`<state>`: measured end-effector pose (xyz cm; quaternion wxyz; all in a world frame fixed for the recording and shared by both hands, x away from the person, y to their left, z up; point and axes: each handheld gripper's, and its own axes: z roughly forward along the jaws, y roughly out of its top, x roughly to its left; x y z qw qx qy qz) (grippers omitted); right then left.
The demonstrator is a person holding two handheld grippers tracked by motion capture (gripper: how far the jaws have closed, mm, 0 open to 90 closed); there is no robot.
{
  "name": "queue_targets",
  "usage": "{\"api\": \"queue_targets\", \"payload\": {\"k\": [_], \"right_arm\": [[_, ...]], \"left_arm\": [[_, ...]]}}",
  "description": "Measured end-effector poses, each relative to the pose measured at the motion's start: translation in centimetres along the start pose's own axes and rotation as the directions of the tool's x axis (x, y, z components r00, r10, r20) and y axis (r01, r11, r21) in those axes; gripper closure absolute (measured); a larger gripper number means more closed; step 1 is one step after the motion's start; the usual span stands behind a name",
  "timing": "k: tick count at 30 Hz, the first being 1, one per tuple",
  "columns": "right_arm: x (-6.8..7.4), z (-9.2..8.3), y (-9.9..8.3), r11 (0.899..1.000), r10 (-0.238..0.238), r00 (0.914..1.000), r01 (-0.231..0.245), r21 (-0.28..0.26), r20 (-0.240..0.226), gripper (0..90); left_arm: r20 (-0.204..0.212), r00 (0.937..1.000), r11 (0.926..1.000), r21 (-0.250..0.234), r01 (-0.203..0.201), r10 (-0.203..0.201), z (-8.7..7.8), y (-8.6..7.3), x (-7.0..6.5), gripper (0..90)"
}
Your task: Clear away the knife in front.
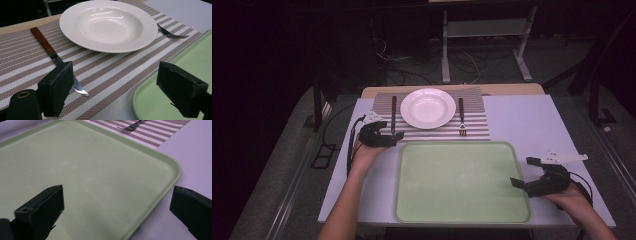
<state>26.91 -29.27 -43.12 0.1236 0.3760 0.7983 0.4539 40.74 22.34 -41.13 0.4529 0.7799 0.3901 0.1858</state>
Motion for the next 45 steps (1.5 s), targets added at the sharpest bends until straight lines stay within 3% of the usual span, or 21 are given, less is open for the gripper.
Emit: {"api": "queue_targets", "payload": {"k": [17, 24, 25, 27, 35, 40, 45], "right_arm": [[0.0, 0.1, 0.0, 1.0, 0.002, 1.0, -0.002, 0.001, 0.001, 0.0], [0.0, 0.1, 0.0, 1.0, 0.001, 1.0, -0.001, 0.003, 0.0, 0.0], [0.0, 0.1, 0.0, 1.0, 0.0, 1.0, -0.001, 0.004, 0.001, 0.0], [0.0, 0.1, -0.1, 1.0, 0.004, 1.0, -0.004, 0.006, 0.003, 0.0], [0.0, 0.2, -0.1, 1.0, 0.006, 1.0, -0.006, 0.008, 0.004, 0.0], [0.0, 0.2, -0.1, 1.0, 0.006, 1.0, -0.006, 0.009, 0.004, 0.0], [-0.1, 0.1, -0.1, 1.0, 0.01, 0.9999, -0.01, 0.008, 0.008, 0.0]], "left_arm": [[-0.023, 0.9997, 0.9998, 0.02, -0.009, 0.009, 1.5, 0.7, 1.2, 27.2], [-0.036, 0.9993, 0.9992, 0.039, -0.012, 0.013, 2.3, 1.1, 1.9, 49.7], [-0.044, 0.999, 0.999, 0.045, -0.009, 0.011, 2.5, 1.1, 2.0, 49.7], [-0.046, 0.9989, 0.9986, 0.053, -0.001, 0.003, 2.9, 1.1, 2.4, 59.8], [-0.067, 0.9976, 0.9978, 0.064, 0.019, -0.014, 3.9, 1.3, 3.3, 80.8], [-0.07, 0.9974, 0.9959, 0.087, 0.024, -0.018, 4.6, 1.6, 3.7, 89.2], [-0.083, 0.9961, 0.9929, 0.112, 0.04, -0.031, 5.7, 1.4, 4.3, 89.6]]}}
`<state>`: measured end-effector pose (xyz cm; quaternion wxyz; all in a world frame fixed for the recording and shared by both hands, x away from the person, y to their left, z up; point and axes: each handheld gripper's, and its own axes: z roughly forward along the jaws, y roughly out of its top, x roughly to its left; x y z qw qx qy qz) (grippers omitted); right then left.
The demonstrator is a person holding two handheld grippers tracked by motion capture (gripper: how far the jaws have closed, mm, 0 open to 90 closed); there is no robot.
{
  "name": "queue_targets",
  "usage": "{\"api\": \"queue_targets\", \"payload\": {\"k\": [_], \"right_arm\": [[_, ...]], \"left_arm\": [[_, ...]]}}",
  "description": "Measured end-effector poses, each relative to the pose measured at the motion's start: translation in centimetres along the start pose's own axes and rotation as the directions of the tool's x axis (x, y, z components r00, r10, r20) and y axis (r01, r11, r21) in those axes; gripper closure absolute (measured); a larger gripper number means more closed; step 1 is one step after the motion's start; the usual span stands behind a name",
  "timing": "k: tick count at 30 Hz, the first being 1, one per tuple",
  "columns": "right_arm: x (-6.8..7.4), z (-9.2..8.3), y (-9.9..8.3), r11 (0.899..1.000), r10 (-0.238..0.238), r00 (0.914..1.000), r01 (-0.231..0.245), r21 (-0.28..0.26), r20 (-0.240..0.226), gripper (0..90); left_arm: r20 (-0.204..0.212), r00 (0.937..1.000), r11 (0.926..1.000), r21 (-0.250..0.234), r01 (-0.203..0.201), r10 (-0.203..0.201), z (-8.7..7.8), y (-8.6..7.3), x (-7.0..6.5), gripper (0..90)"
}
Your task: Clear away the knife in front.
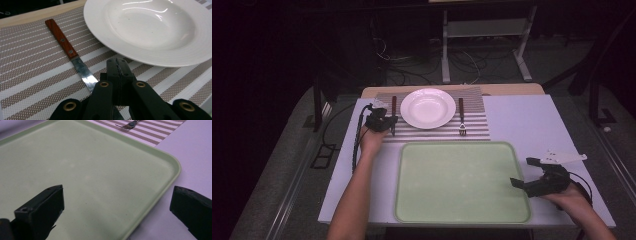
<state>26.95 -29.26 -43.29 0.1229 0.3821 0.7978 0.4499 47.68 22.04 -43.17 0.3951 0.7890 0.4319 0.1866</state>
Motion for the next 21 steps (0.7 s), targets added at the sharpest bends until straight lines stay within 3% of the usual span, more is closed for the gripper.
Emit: {"api": "queue_targets", "payload": {"k": [11, 21], "right_arm": [[-0.1, 0.0, 0.0, 1.0, -0.002, 1.0, 0.002, 0.0, 0.0, 0.0], [-0.1, 0.0, 0.0, 1.0, 0.001, 1.0, -0.001, -0.003, 0.0, 0.0]], "left_arm": [[-0.014, 0.9987, 0.9987, 0.017, 0.049, -0.049, 1.4, -0.2, 0.7, 89.6], [-0.016, 0.9991, 0.9968, 0.07, 0.04, -0.039, 2.3, -0.6, 0.4, 89.5]]}}
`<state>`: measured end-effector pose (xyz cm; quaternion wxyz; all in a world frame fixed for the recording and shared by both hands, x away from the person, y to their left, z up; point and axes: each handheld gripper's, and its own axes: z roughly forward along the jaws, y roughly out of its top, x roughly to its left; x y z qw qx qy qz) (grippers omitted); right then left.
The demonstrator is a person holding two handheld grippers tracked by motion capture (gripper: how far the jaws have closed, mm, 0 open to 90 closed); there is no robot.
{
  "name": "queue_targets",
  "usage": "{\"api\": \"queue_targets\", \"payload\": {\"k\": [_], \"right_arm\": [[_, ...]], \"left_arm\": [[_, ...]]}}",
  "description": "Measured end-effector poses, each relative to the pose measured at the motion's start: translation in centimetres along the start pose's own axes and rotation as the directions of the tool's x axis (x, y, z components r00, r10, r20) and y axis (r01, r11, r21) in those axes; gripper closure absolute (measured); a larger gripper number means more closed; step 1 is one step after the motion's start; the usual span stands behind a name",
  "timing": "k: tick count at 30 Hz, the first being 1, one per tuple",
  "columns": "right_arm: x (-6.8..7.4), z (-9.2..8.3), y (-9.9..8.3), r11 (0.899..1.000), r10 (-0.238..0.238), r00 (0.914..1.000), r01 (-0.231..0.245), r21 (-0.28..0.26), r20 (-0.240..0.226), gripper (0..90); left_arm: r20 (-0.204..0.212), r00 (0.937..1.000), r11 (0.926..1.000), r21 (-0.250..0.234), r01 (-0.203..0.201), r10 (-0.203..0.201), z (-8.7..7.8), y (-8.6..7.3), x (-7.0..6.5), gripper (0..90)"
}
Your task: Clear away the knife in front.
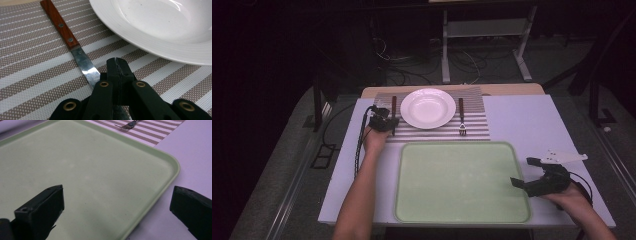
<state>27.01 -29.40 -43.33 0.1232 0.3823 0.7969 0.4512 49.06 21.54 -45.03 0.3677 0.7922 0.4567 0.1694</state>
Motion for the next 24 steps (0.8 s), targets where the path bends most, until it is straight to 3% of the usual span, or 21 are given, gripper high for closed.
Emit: {"api": "queue_targets", "payload": {"k": [24], "right_arm": [[-0.06, -0.07, -0.04, 1.0, 0.005, 1.0, -0.005, 0.0, 0.004, 0.0]], "left_arm": [[-0.026, 0.9996, 0.9998, 0.015, 0.012, -0.011, -0.53, -0.47, 0.76, 89.6]]}}
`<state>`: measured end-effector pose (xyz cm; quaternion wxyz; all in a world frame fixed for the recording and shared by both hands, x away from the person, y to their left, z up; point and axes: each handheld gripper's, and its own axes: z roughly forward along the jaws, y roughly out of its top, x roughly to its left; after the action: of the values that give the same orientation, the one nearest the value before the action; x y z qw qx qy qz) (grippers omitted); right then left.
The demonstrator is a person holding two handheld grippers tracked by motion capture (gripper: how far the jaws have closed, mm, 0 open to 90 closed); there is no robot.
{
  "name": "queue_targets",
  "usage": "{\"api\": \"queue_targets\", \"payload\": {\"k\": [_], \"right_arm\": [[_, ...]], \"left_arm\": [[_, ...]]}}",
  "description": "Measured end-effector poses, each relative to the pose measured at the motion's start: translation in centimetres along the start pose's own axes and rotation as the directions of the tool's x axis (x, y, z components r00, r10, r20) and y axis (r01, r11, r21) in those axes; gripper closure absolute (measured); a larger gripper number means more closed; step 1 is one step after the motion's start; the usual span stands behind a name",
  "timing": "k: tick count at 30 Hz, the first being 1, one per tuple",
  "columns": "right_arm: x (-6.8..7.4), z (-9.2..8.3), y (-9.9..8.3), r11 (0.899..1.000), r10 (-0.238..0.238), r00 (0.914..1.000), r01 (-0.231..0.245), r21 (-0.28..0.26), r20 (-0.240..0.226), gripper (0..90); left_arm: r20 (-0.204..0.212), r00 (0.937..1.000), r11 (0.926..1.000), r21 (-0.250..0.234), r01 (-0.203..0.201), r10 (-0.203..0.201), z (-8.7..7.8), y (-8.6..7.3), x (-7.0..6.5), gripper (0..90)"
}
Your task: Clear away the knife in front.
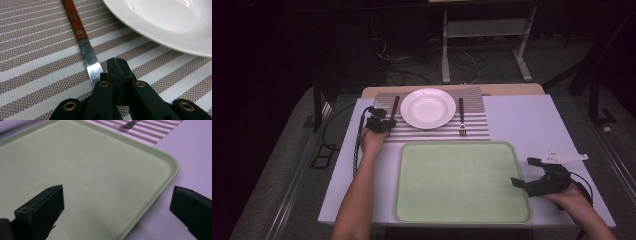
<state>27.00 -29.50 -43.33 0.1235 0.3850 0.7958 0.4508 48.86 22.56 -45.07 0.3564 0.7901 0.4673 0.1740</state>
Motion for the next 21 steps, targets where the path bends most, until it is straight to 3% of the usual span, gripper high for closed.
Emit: {"api": "queue_targets", "payload": {"k": [21], "right_arm": [[0.0, 0.0, 0.0, 1.0, -0.001, 1.0, 0.001, 0.004, -0.001, 0.0]], "left_arm": [[-0.037, 0.9985, 0.9992, -0.009, 0.039, -0.039, -0.9, -0.7, 1.6, 89.6]]}}
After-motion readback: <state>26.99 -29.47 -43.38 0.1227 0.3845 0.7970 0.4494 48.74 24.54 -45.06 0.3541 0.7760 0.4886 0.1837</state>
